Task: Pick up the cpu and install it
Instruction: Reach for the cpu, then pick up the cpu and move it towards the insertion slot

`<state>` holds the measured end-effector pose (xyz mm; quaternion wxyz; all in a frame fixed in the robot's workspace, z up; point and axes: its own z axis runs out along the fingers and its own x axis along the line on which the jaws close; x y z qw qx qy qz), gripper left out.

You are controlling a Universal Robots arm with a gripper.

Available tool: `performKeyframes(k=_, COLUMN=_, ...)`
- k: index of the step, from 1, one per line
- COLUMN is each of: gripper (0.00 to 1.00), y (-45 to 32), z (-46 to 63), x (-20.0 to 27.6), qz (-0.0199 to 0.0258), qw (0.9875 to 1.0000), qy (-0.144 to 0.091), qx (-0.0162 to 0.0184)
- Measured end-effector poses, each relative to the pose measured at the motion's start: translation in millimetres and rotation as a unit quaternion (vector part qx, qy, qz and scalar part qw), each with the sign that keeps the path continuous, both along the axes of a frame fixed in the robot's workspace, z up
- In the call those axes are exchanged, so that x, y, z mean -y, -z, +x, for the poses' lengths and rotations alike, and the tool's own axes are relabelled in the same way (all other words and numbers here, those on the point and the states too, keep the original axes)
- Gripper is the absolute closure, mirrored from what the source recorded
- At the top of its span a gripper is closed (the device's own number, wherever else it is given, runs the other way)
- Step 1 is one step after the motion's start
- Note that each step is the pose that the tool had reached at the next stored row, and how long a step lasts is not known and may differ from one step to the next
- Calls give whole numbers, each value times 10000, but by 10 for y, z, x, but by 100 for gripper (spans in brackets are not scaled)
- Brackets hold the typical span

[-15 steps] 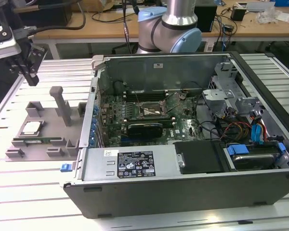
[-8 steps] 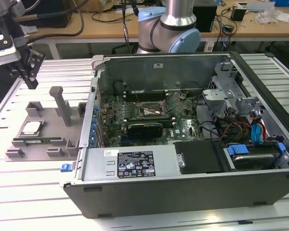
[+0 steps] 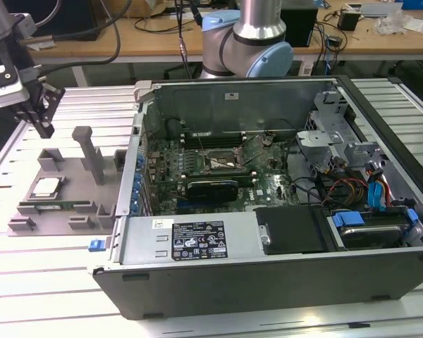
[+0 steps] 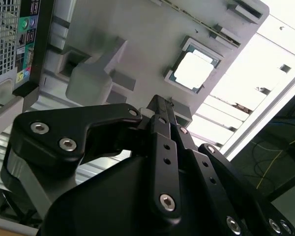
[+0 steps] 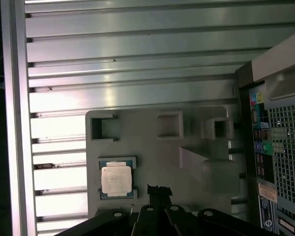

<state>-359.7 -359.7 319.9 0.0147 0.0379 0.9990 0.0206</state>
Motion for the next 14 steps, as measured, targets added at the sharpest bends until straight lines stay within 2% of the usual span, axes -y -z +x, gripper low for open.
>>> performKeyframes(k=14, gripper=89, y=18, z=-40, x=0, qz=0, qw=10000, qy=0, qx=5)
